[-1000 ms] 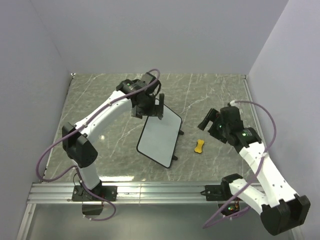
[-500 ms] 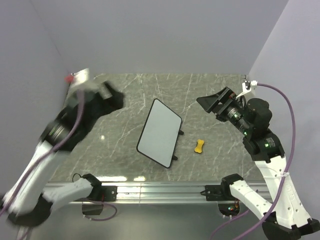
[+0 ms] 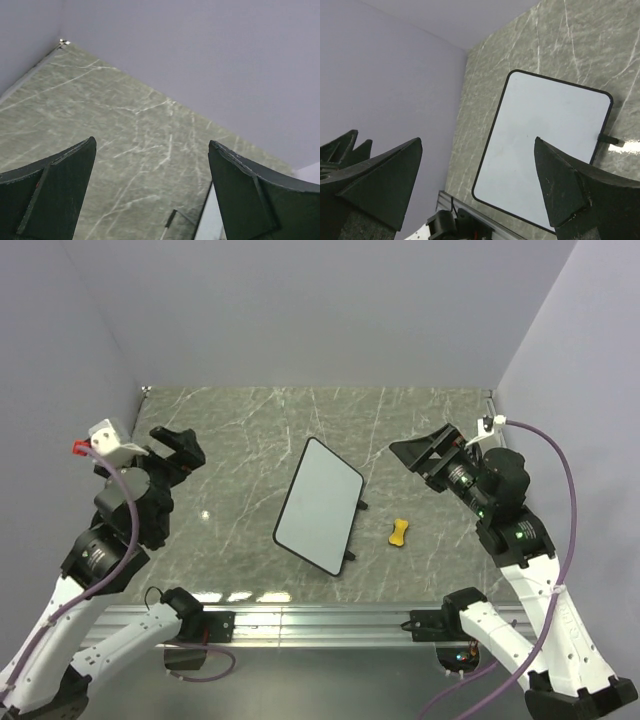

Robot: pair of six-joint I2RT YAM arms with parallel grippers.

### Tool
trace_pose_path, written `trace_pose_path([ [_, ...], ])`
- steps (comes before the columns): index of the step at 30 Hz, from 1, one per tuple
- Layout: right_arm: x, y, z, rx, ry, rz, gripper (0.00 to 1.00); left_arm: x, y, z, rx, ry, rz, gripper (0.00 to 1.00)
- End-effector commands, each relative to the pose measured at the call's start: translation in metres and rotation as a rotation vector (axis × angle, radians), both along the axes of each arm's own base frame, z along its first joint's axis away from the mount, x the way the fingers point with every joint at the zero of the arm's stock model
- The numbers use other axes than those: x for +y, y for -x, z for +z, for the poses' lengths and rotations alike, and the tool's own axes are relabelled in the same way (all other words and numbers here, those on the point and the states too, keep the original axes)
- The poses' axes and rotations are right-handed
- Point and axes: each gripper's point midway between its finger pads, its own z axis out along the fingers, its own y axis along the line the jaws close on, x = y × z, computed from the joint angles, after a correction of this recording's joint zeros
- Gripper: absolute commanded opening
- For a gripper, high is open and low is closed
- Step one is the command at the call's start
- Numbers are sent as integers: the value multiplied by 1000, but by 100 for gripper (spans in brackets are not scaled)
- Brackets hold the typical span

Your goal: Erase the whiteboard

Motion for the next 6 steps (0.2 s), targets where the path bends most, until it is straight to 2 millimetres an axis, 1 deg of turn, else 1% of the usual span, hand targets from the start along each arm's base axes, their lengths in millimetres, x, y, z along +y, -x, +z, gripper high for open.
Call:
trace_pose_path([
  [1,2,0,15,-71,-28,9,99,5,-4,9,-32,-36,32,99],
  [2,5,1,16,-90,-32,26,99,2,-6,8,-33,-40,28,99],
  [3,3,0,19,-116,-31,16,100,-1,-11,5,-20,-55,27,99],
  [4,0,-1,20,-124,-22,-1,100,-2,-13,4,-16,-67,28,99],
  [5,-7,-6,18,-114,-14,-49,100,-3,-15,5,-17,-73,31,99],
  [6,-12,-6,16,-89,4,-74,100,-7,-20,5,-13,-85,25,99],
])
